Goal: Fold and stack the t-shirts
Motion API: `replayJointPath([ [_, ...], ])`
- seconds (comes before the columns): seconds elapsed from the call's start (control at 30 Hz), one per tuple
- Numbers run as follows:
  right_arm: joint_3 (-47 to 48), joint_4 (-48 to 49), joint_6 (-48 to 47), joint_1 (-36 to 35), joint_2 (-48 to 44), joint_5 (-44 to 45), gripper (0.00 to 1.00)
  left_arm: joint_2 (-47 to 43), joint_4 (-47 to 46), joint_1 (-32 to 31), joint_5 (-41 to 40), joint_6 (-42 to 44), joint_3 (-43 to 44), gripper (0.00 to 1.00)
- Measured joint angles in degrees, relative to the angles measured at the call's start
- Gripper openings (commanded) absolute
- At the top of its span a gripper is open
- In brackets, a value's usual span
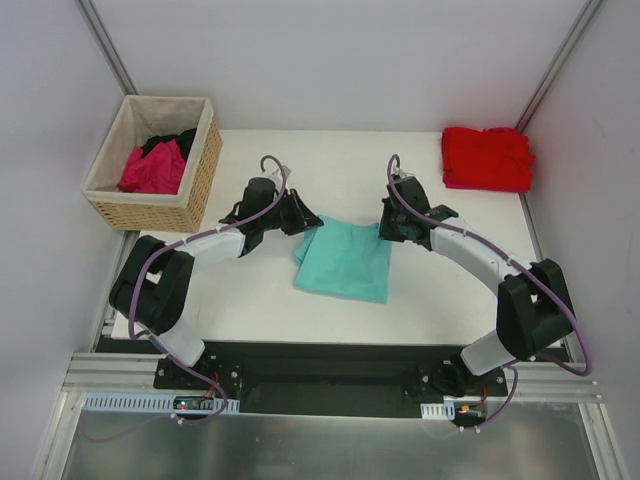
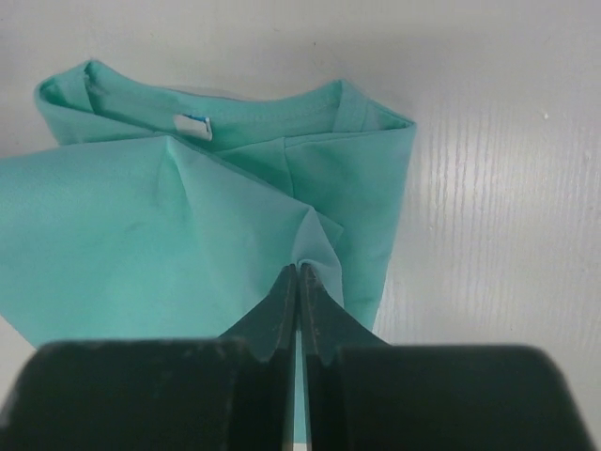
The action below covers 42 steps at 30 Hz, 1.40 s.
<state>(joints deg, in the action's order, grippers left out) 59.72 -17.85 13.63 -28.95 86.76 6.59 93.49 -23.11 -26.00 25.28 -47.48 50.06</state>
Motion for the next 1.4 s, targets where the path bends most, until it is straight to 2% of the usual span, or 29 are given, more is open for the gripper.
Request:
replayJointPath([
  [0.23, 3.76, -1.14, -1.55, 0.96, 0.55, 0.66, 0.01, -1.77, 3.43, 3.23, -0.20, 1.18, 1.33, 0.00],
  [0.57, 8.26, -2.47, -3.91, 4.15, -1.27, 1.09, 0.01, -11.87, 5.27, 6.99, -1.03, 2.29, 1.07, 0.00],
  [0.8, 8.28, -3.10, -4.35, 3.67, -10.71, 0.46, 0.01, -20.83, 4.46, 6.97, -0.74, 1.18, -2.49, 0.00],
  [1.07, 6.56, -5.22, -4.92, -2.40, -23.15, 2.93, 0.01, -29.59, 1.92, 6.36, 1.05, -0.55, -9.16, 0.00],
  [1.4, -4.76, -7.21, -3.52, -8.02, -31.30, 7.13, 0.01, -30.42, -3.34, -0.79, 2.12, -1.68, -16.85, 0.00],
])
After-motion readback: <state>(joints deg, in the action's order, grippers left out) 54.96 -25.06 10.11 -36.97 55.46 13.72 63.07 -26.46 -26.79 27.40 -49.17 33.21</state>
